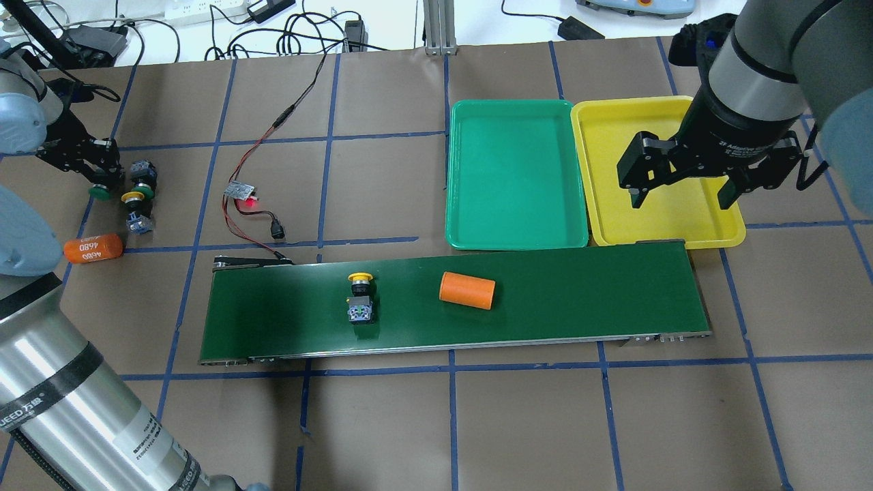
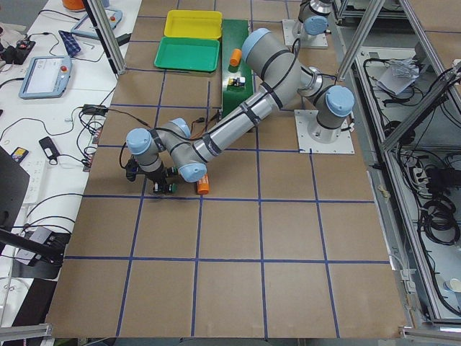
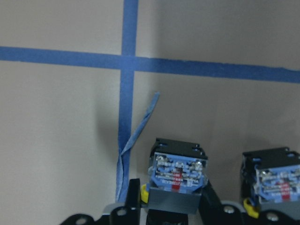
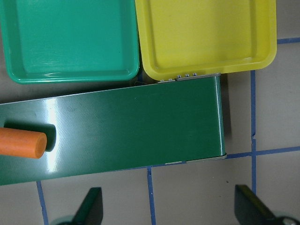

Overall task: Sort buttons by color to trays
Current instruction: 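Carry the black-bodied button onto the belt and release it, then grasp a green-ringed button with left gripper while right gripper moves over belt, then place green-ringed button on belt while right gripper grasps yellow-capped button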

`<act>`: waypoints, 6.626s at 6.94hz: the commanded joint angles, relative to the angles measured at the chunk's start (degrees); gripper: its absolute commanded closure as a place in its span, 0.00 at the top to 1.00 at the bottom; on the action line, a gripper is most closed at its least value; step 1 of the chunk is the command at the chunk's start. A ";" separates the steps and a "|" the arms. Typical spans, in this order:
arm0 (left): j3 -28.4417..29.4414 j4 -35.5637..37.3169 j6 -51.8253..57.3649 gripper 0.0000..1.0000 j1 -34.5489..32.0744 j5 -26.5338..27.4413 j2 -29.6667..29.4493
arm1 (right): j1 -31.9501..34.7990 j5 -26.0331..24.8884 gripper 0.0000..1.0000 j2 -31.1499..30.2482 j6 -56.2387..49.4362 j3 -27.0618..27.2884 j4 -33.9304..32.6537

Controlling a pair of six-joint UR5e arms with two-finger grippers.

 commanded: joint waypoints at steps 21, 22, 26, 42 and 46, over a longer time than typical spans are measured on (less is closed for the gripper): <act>-20.53 -6.28 -11.93 1.00 -11.94 -5.26 24.32 | 15.03 2.26 1.00 13.16 19.78 5.93 -21.02; -15.51 -6.28 -10.75 1.00 -10.10 -5.09 18.78 | 15.12 2.09 1.00 13.25 19.86 6.11 -20.51; -15.46 -3.03 -8.99 1.00 -3.32 -5.26 12.05 | 15.12 2.35 1.00 13.16 20.57 6.46 -20.85; -49.08 -9.88 -18.44 0.00 -20.01 -9.83 45.40 | 20.04 4.99 1.00 22.39 20.57 12.09 -24.45; -54.48 2.30 -24.27 0.05 -24.58 -10.18 42.73 | 19.95 4.81 0.06 23.09 20.57 11.91 -24.19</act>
